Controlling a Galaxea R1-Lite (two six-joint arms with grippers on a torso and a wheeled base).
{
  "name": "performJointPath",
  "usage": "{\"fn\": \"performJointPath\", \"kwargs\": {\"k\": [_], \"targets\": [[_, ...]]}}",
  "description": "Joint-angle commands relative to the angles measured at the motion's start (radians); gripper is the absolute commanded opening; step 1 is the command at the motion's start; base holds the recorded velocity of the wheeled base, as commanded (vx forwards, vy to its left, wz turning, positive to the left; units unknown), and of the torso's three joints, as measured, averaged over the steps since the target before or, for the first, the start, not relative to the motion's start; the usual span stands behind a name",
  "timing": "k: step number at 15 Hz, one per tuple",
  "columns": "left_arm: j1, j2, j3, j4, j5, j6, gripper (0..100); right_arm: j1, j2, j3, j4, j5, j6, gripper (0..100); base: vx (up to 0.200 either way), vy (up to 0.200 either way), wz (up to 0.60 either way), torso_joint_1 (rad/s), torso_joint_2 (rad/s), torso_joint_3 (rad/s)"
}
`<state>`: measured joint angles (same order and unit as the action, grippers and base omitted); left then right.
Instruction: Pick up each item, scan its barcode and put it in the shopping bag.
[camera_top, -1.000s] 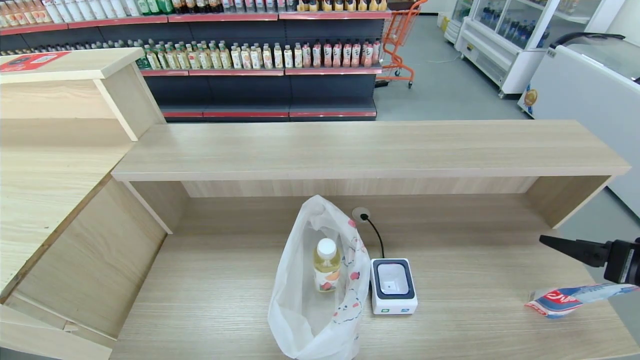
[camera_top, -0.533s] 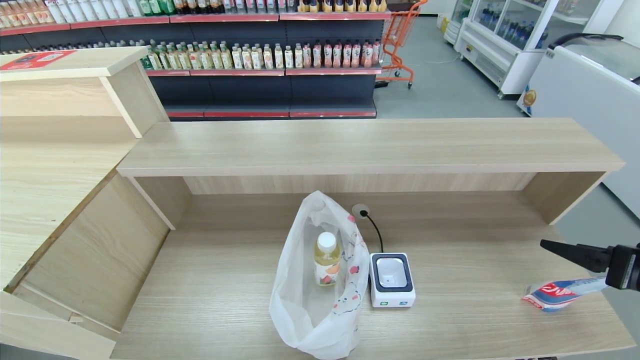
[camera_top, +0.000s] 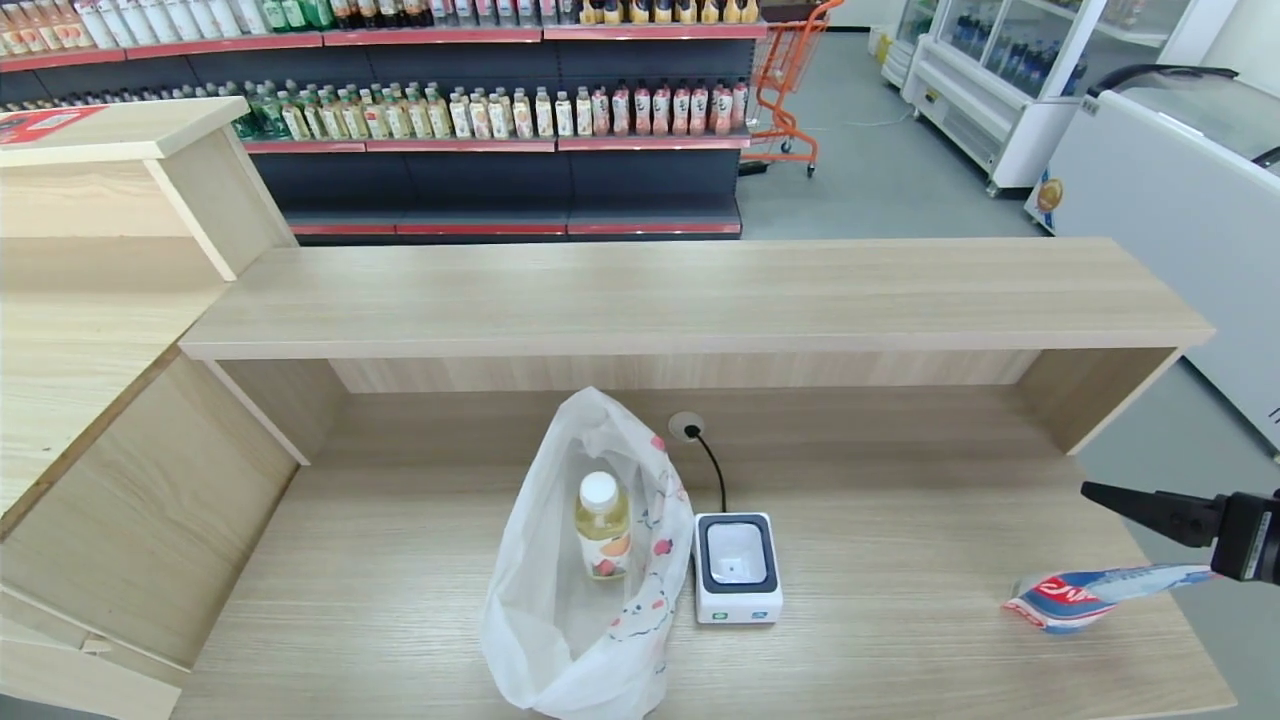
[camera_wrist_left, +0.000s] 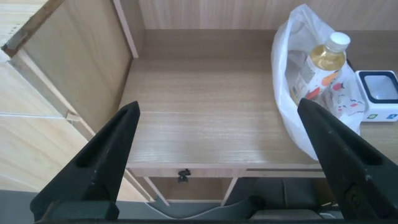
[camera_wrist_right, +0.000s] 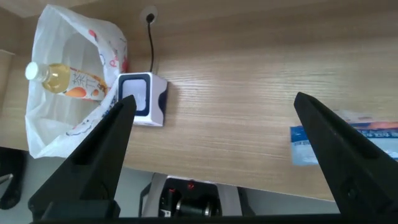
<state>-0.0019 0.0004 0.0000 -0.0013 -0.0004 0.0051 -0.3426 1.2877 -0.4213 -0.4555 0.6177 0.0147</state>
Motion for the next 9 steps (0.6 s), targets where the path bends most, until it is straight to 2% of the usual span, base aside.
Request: {"fn": "performJointPath", "kwargs": {"k": [1, 3, 6, 9], "targets": [[0.000, 0.000, 0.000, 0.000, 0.000, -0.001, 100, -0.009, 0.001, 0.006, 0.006, 0.001, 0.002, 100, 0.000, -0.200, 0.00, 0.002, 0.00, 0.002], [0.000, 0.000, 0.000, 0.000, 0.000, -0.001, 100, -0.010, -0.070, 0.009, 0.126, 0.005, 0.024, 100, 0.000, -0.200, 0.00, 0.000, 0.01, 0.002], [0.000, 0.000, 0.000, 0.000, 0.000, -0.002, 100, 0.053, -0.174, -0.013, 0.284, 0.004, 0.114, 100, 0.000, 0.000, 0.00, 0.000, 0.00, 0.000], [0.000, 0.000, 0.000, 0.000, -0.001, -0.002, 100, 0.054, -0.177, -0.013, 0.294, 0.001, 0.114, 100, 0.000, 0.000, 0.00, 0.000, 0.00, 0.000]]}}
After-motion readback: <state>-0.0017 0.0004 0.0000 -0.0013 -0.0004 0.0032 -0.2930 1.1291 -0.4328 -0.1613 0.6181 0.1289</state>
